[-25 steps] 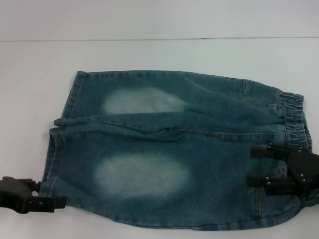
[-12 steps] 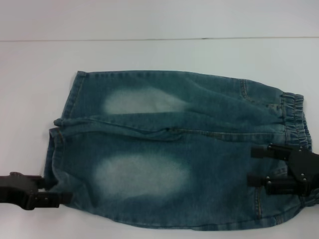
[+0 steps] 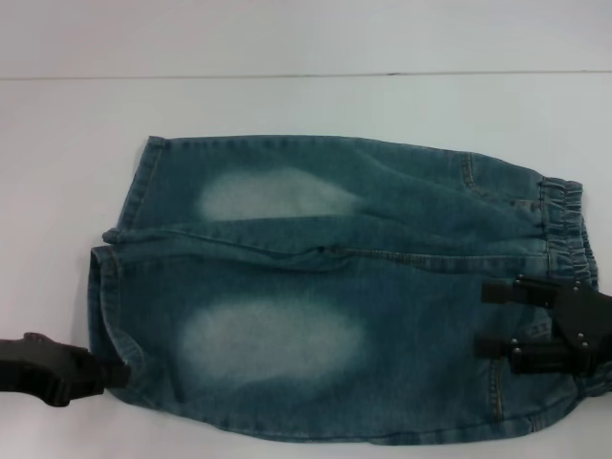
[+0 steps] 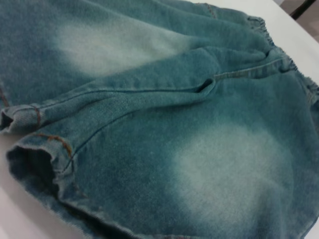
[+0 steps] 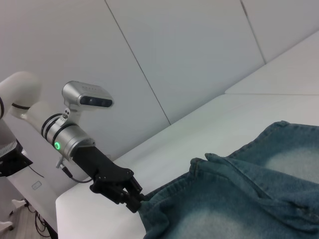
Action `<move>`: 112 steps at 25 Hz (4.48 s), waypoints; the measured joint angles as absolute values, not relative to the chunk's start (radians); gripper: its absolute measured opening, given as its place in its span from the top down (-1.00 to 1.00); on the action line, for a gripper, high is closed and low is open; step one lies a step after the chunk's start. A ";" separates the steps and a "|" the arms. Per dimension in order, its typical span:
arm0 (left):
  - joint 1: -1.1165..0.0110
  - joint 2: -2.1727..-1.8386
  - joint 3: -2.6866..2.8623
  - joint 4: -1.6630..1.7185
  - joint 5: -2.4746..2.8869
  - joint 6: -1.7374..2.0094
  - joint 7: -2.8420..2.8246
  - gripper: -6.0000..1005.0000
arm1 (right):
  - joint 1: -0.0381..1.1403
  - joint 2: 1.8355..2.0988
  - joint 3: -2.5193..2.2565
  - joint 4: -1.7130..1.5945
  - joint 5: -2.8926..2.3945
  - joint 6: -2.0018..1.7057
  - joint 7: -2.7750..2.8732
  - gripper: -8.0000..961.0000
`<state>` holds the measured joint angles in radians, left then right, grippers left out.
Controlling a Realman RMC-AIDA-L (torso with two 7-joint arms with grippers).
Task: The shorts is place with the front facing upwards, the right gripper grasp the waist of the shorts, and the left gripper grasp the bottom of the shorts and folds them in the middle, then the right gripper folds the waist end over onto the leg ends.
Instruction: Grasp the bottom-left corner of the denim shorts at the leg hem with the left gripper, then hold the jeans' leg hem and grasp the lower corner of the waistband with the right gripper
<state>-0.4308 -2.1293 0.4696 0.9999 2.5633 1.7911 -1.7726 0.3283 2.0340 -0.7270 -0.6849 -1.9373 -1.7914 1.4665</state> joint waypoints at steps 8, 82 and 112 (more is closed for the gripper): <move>-0.429 -2.142 0.512 1.025 2.568 1.758 -1.775 0.77 | 0.328 2.034 -0.726 -0.686 -1.937 -1.793 1.471 -0.97; -0.497 -2.164 0.526 1.121 2.465 1.837 -1.842 0.94 | 0.357 1.847 -0.356 -0.670 -2.416 -1.806 2.293 -0.97; -0.499 -2.164 0.547 1.117 2.465 1.839 -1.849 0.95 | 0.380 1.872 -0.428 -0.620 -2.416 -1.736 2.289 -0.93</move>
